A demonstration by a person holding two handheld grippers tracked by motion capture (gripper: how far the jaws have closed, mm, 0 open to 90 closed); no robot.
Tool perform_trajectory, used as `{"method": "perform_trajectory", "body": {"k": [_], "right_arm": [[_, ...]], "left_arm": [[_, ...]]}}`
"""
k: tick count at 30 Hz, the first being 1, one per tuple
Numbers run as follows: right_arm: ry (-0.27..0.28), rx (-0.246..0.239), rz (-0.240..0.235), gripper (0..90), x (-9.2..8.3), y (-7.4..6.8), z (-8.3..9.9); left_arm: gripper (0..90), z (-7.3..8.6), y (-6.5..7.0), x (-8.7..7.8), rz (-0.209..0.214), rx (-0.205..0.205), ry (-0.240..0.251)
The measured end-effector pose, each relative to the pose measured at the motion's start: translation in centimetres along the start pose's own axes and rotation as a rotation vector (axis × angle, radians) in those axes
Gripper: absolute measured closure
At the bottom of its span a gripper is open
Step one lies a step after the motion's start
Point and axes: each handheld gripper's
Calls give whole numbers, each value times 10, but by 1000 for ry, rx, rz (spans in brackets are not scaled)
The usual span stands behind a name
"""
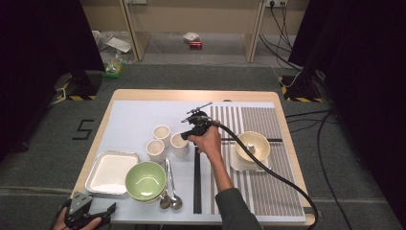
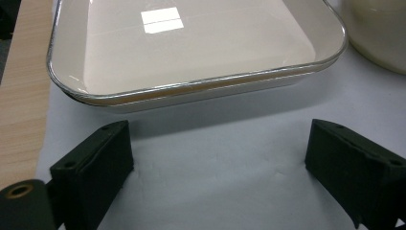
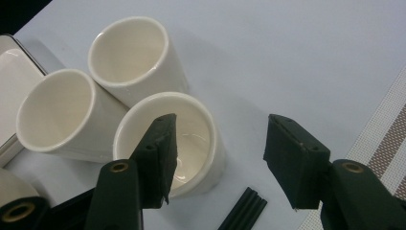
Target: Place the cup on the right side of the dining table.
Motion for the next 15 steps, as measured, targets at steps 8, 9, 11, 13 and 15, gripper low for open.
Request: {"method": "perform_trajectory", "body": {"k": [8, 9, 11, 13, 15], "right_arm": [[-9, -1, -5, 473, 7, -1, 1], [-11, -3, -8, 479, 8, -1, 1], [-17, -6, -2, 490, 11, -1, 2], [-26, -18, 1, 509, 14, -1, 3], [-29, -37, 11, 534, 16, -1, 4]], "left_arm": [[76, 1, 0, 0, 0, -5, 7], [75, 1, 0, 0, 1, -1, 5], [76, 1, 0, 0, 6, 0, 7], [76, 2, 0, 0, 2, 0, 13], [76, 2, 0, 0, 2, 1, 12]]}}
Point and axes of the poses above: each handheld gripper's, and its own axes: x roughly forward along the jaws, z roughly out of its underside, y roughly to its right, and after that the axes turned 7 degrees about -x, right-handed
